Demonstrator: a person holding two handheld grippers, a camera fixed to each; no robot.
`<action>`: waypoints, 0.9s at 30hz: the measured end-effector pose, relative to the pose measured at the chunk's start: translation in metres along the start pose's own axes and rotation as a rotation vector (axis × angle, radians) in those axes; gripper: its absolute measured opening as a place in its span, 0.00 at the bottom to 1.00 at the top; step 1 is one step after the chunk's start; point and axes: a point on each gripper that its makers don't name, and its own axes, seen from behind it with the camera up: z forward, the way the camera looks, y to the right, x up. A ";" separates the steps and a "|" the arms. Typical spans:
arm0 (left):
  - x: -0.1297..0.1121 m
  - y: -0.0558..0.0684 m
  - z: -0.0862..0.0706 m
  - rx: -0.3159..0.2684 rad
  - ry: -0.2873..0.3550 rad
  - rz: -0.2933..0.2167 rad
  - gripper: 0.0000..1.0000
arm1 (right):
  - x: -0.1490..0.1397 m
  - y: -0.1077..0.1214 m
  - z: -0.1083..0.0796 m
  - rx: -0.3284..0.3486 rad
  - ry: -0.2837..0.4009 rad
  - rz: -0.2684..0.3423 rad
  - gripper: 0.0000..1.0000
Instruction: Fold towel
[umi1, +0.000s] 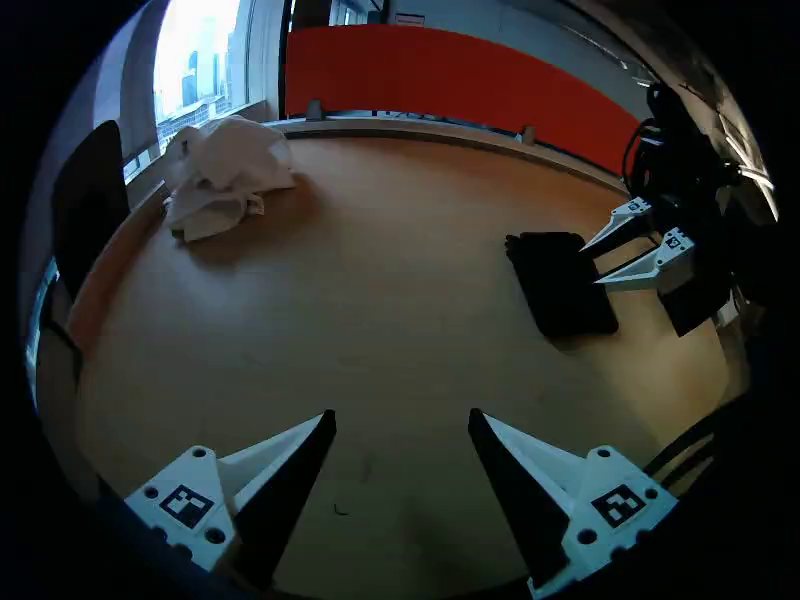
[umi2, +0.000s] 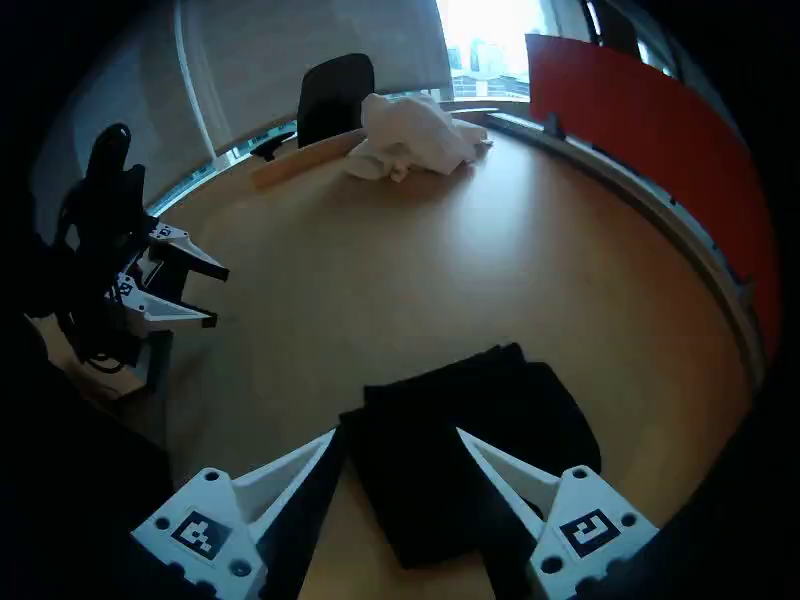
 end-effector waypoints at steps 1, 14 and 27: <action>0.000 0.000 0.000 0.000 0.000 0.000 0.99 | -0.001 0.000 0.000 -0.003 -0.002 0.003 0.74; 0.000 0.000 0.002 -0.005 -0.003 0.002 0.99 | -0.039 0.003 -0.012 -0.060 -0.038 0.044 0.74; -0.001 0.005 0.004 -0.016 -0.008 0.002 0.99 | -0.080 0.005 -0.027 -0.112 -0.091 0.069 0.74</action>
